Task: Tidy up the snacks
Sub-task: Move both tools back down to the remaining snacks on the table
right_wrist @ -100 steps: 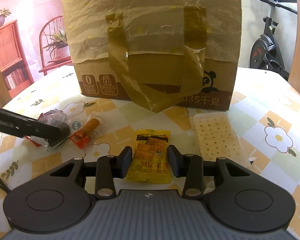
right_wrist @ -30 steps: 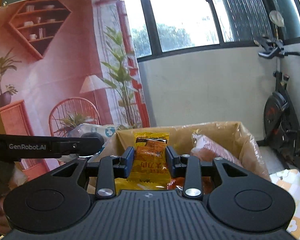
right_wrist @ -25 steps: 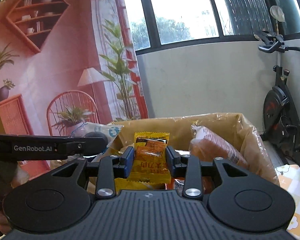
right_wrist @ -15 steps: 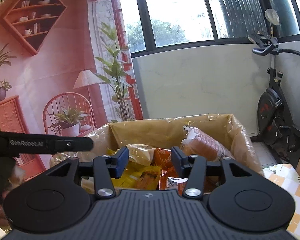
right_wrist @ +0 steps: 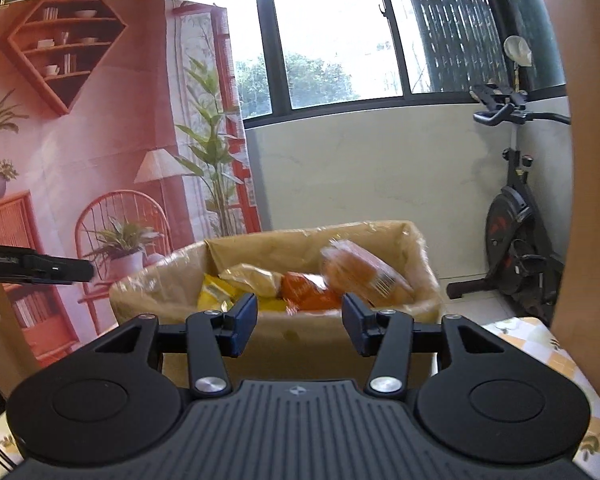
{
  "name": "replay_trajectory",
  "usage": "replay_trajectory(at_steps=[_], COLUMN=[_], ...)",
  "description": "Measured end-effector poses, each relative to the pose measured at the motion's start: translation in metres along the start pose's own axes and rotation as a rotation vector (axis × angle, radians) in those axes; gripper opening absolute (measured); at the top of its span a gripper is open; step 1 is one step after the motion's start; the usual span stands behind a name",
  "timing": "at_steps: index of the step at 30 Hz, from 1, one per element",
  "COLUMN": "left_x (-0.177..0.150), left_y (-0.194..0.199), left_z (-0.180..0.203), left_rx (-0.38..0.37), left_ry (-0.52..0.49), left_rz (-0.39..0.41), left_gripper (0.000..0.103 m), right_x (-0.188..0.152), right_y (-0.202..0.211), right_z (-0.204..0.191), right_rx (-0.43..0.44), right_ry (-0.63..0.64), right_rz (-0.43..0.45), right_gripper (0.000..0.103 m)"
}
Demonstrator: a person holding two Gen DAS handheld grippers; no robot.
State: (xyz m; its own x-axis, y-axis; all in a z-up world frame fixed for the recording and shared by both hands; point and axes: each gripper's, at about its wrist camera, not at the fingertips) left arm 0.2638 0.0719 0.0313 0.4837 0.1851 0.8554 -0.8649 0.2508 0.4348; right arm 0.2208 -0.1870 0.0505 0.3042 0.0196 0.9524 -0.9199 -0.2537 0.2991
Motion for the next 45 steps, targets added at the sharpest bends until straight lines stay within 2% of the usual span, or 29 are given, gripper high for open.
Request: replay_trajectory(at_steps=[3,10,16,19,23,27,35,42,45], left_x=[-0.017,-0.064,-0.099,-0.110,-0.118,-0.121,-0.141,-0.147,-0.149], left_y=[0.006,-0.001,-0.010,-0.013,-0.015,-0.018,-0.022,-0.018,-0.015], left_z=[-0.013,-0.036,-0.045,-0.048,-0.057,-0.059,-0.057,-0.064,-0.067], left_rx=[0.011,0.057,0.095,0.111,0.116,0.121,0.124,0.096,0.089], left_ry=[0.015,0.091,0.056,0.051,0.084,0.082,0.052,0.053,0.066], left_rz=[-0.023,-0.128,-0.217,-0.245,-0.268,-0.285,-0.330,-0.327,-0.329], left_gripper=[0.071,0.072,0.072,0.072,0.072,0.072,0.072,0.072,0.072], right_x=[-0.013,-0.051,-0.082,-0.098,-0.121,-0.132,-0.133,-0.133,-0.134], right_y=[0.011,0.016,0.014,0.010,0.003,0.001,-0.012,-0.040,-0.056], right_z=[0.003,0.008,0.013,0.015,0.019,0.019,-0.008,-0.058,-0.077], right_rx=[-0.009,-0.040,-0.047,-0.053,-0.055,-0.055,0.033,0.224,0.272], right_ry=[0.000,0.002,-0.008,0.000,0.010,-0.001,-0.001,0.015,0.039], right_rz=[-0.010,-0.100,-0.193,-0.242,-0.314,-0.343,-0.375,-0.439,-0.481], right_gripper=[0.051,0.052,0.053,0.058,0.058,0.058,0.058,0.057,0.057])
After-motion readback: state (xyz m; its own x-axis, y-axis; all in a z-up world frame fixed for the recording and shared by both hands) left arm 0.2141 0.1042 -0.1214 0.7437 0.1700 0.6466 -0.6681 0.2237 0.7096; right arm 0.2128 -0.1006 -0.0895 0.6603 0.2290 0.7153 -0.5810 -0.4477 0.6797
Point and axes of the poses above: each gripper's, at about its wrist camera, not at the fingertips, and y roughly against the way its jaws point, z to its right, x to its top, and after that the axes turned 7 degrees about y, right-handed
